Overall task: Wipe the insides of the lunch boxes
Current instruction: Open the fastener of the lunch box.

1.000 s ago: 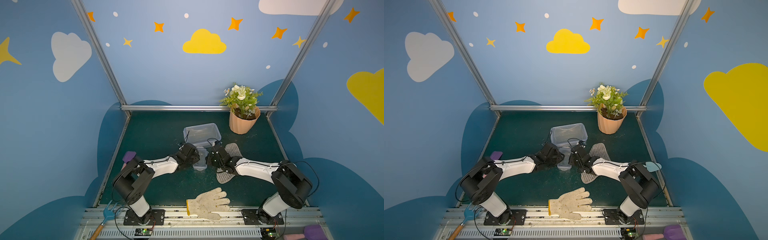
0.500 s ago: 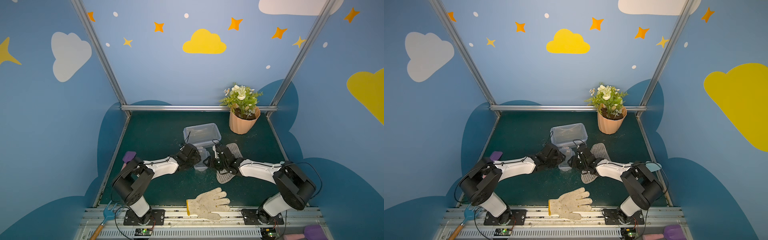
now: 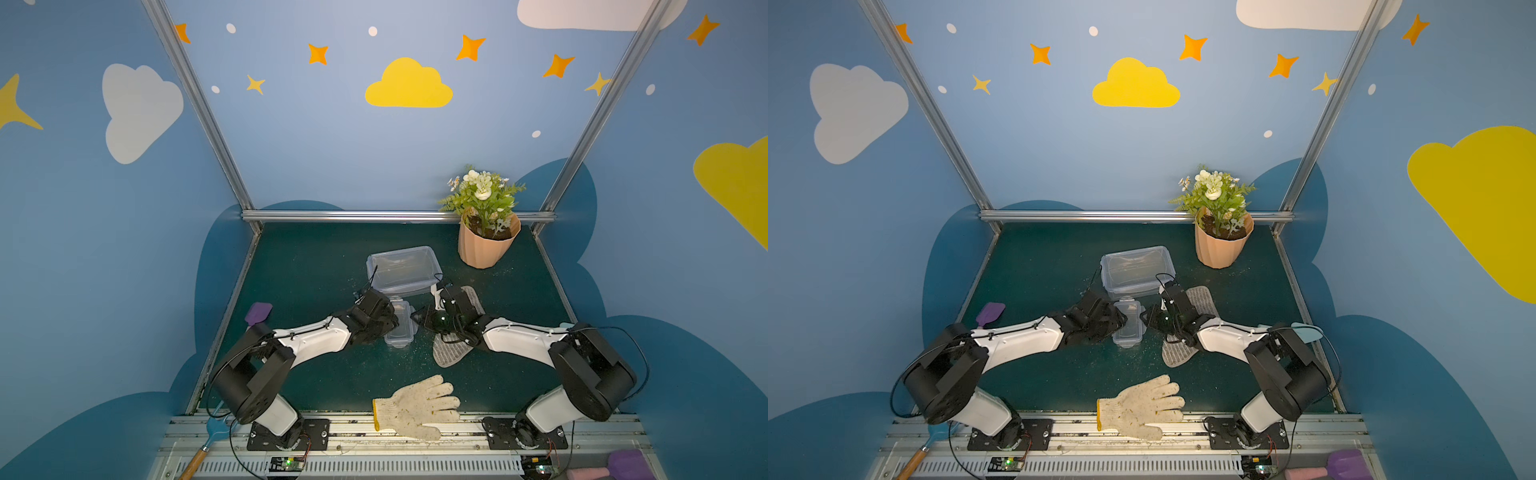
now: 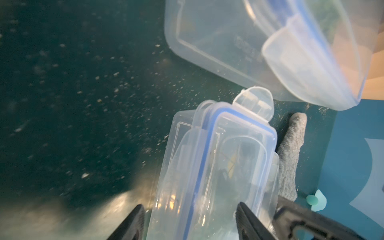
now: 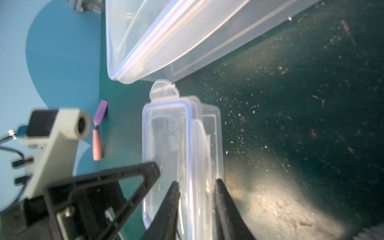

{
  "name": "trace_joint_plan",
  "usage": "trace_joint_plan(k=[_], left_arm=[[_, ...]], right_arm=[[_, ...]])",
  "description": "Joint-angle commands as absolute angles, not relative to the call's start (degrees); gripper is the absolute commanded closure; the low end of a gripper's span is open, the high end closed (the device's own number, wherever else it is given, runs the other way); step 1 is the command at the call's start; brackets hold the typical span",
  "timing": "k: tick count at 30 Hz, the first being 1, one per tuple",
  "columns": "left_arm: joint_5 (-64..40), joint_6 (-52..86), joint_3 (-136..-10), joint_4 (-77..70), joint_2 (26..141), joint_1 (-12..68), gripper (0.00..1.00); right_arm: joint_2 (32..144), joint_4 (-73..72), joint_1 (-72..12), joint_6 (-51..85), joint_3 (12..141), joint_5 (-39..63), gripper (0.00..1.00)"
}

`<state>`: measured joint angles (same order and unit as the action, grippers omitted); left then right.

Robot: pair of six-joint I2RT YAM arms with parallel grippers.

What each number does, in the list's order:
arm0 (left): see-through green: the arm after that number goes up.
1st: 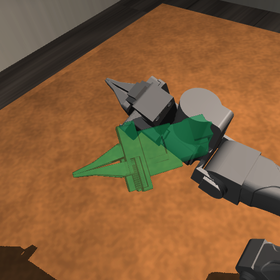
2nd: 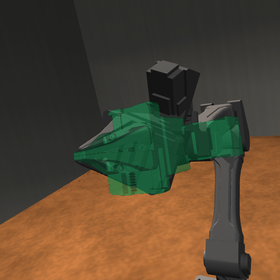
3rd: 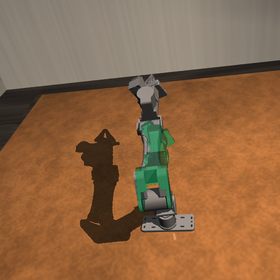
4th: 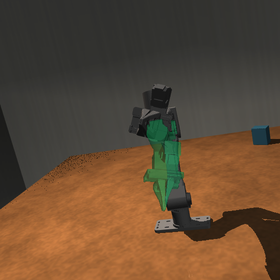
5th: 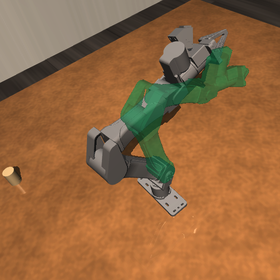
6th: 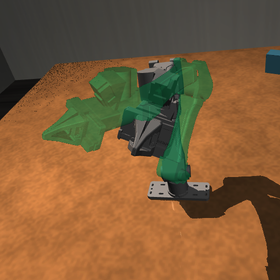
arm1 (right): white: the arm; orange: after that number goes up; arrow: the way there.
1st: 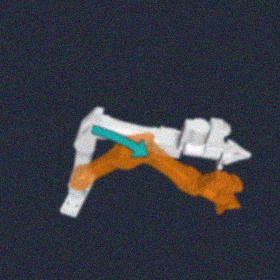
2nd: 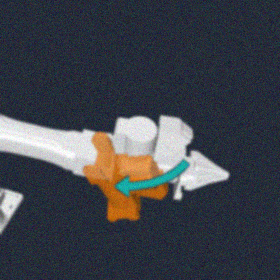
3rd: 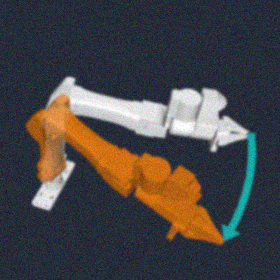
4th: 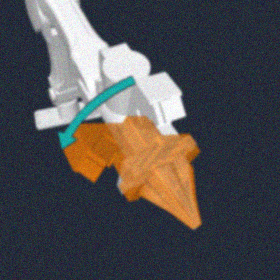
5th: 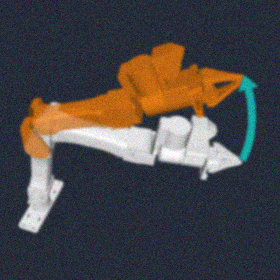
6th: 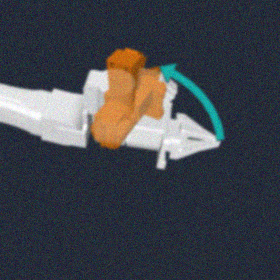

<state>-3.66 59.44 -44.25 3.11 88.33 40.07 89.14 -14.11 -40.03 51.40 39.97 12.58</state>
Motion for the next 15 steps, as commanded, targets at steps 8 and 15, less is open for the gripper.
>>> trace_joint_plan(k=[8, 15], left_arm=[[-6.30, 59.20, -39.22, 3.61, 83.18, 37.20, 0.23], [-6.60, 60.06, -36.56, 0.57, 79.97, 36.58, 0.21]], right_arm=[[91.24, -19.66, -40.33, 53.55, 37.65, 15.95, 0.47], [93.68, -21.12, -41.48, 53.53, 39.75, 17.12, 0.47]])
